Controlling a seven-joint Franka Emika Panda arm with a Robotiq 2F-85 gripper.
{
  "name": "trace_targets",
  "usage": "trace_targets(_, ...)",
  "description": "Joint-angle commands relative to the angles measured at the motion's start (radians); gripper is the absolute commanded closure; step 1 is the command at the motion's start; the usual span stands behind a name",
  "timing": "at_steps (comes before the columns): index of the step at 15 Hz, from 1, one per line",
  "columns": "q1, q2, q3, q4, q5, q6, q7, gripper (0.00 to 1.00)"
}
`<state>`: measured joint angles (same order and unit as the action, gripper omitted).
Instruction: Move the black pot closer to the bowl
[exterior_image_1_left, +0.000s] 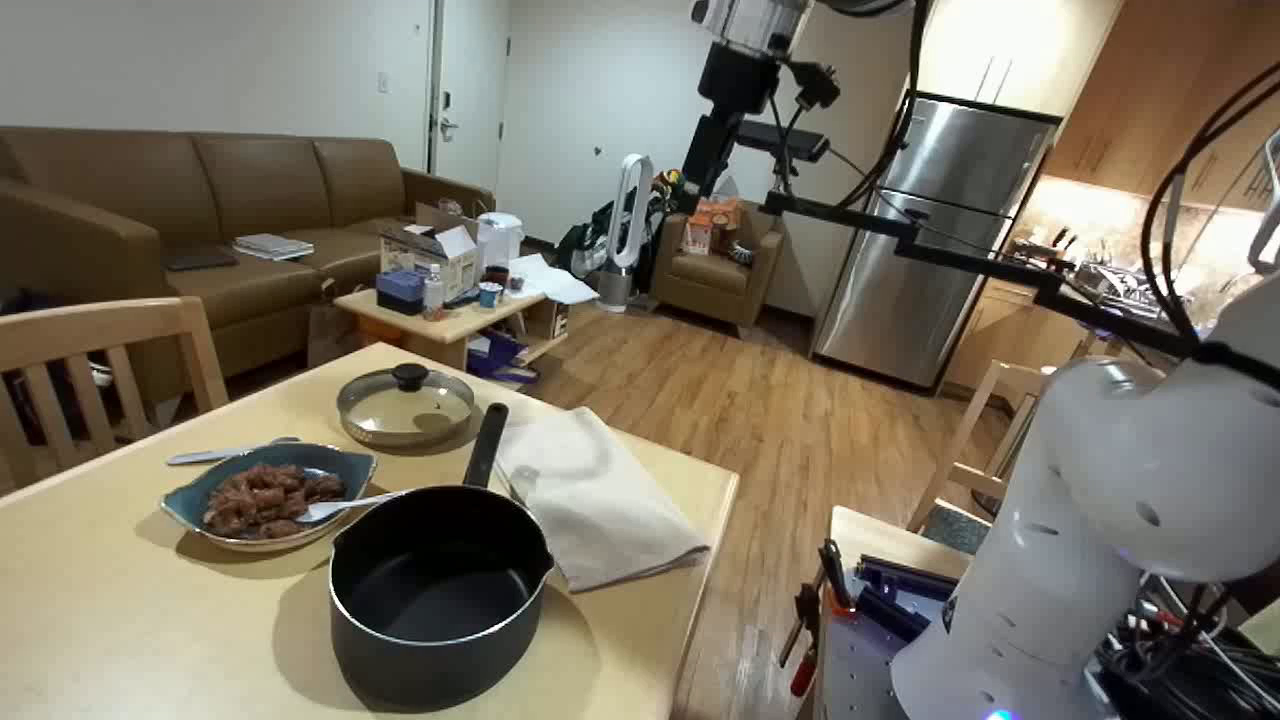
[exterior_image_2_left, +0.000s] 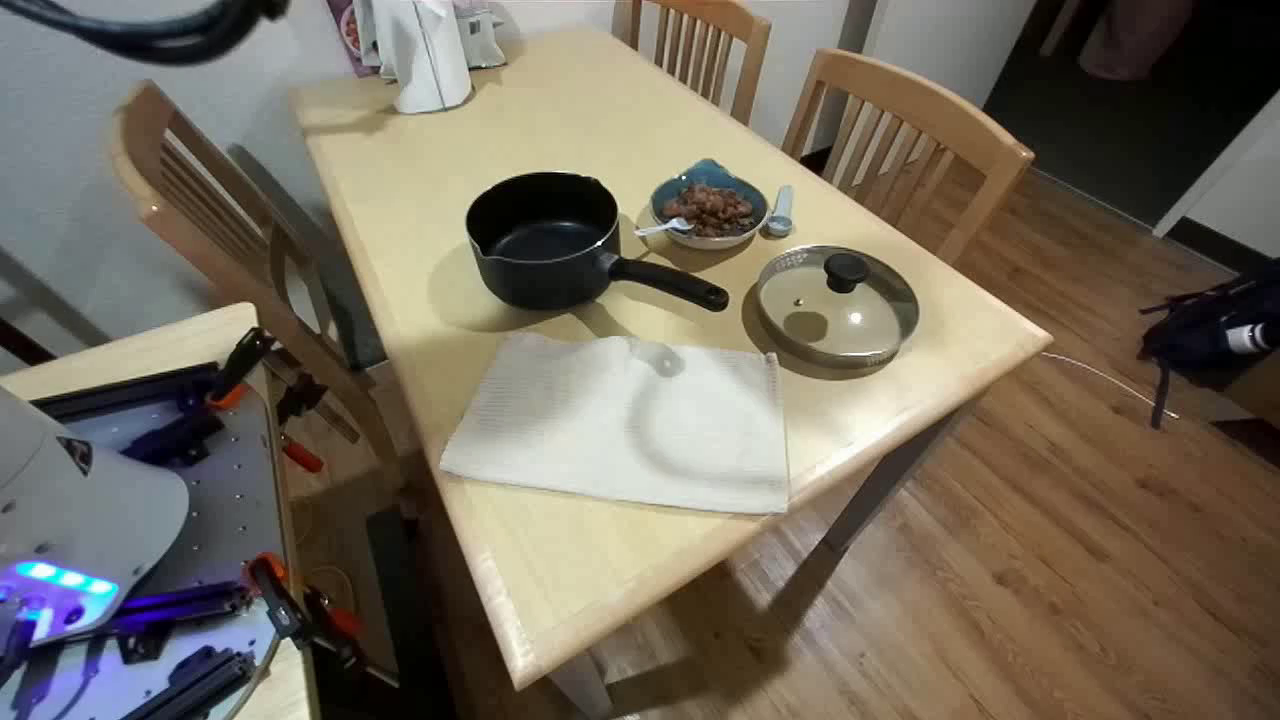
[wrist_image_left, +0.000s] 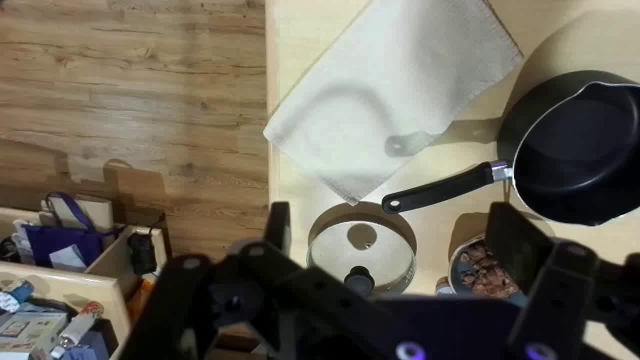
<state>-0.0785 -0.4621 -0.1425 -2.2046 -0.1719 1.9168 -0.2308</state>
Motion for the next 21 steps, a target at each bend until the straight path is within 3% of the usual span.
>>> trace_targets(1, -0.002, 0.001, 0.002, 0.002, 0.001, -0.002, -0.001, 0.00)
trace_targets(5, 0.027, 0.074, -0.026, 0.031, 0.036, 0.113, -0.072, 0.00)
trace_targets(10, 0.084, 0.285, -0.084, 0.115, 0.210, 0.277, -0.251, 0.00)
trace_targets(12, 0.102, 0.394, -0.096, 0.178, 0.343, 0.263, -0.379, 0.00)
trace_targets(15, 0.067, 0.587, -0.060, 0.307, 0.519, 0.221, -0.512, 0.00)
trace_targets(18, 0.004, 0.758, -0.004, 0.449, 0.537, 0.094, -0.526, 0.00)
trace_targets(19, 0.008, 0.642, 0.012, 0.320, 0.495, 0.184, -0.476, 0.00)
trace_targets(21, -0.015, 0.735, 0.033, 0.397, 0.494, 0.145, -0.479, 0.00)
